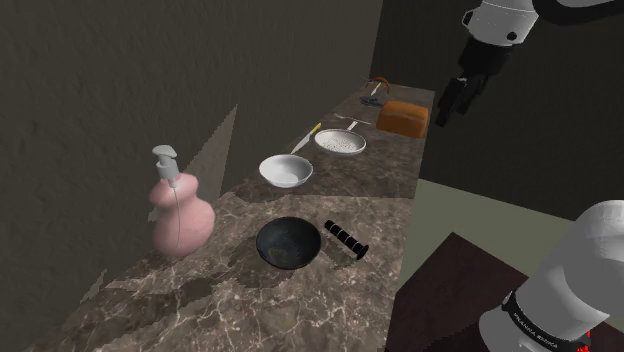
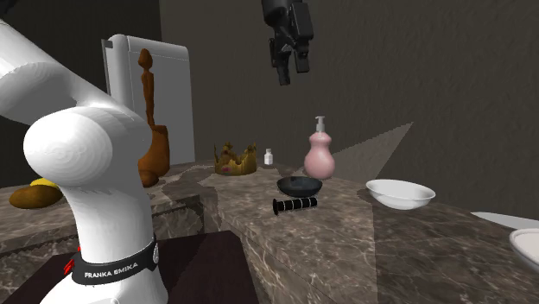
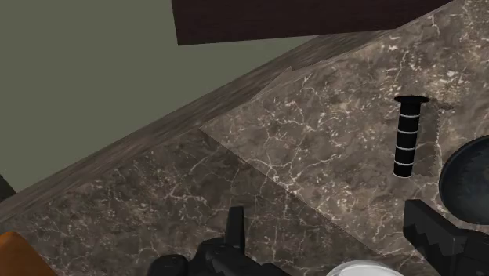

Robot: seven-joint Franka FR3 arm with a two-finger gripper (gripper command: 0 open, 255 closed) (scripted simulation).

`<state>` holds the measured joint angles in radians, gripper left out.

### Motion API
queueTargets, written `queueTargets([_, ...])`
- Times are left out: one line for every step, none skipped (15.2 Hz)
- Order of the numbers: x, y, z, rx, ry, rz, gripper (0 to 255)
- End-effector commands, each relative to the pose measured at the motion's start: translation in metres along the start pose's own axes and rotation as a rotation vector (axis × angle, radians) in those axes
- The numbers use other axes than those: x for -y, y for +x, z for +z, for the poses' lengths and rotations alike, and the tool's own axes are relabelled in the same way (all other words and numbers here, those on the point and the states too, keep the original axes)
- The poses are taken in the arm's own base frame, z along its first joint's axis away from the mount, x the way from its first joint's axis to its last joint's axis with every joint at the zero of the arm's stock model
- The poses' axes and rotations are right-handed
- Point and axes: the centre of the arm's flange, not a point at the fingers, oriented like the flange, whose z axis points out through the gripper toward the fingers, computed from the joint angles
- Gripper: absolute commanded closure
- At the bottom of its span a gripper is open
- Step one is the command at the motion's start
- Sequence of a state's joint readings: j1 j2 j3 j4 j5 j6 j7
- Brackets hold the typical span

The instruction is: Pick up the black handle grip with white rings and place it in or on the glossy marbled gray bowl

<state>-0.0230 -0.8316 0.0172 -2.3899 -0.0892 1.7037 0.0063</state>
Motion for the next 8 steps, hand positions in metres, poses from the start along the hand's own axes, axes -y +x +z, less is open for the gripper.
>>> queueTargets([0.0,0.0,0.0,0.0,0.0,0.0,0])
queueTargets([0.007,0.003,0.011,0.004,0.004,0.0,0])
queueTargets([0.013,0.007,0.021,0.009,0.007,-0.001,0])
queueTargets([0.02,0.01,0.032,0.013,0.011,-0.001,0])
queueTargets([0.027,0.013,0.043,0.018,0.015,-0.002,0])
queueTargets([0.033,0.016,0.054,0.022,0.018,-0.002,0])
queueTargets([0.04,0.019,0.064,0.027,0.022,-0.002,0])
queueTargets([0.047,0.022,0.075,0.031,0.026,-0.003,0])
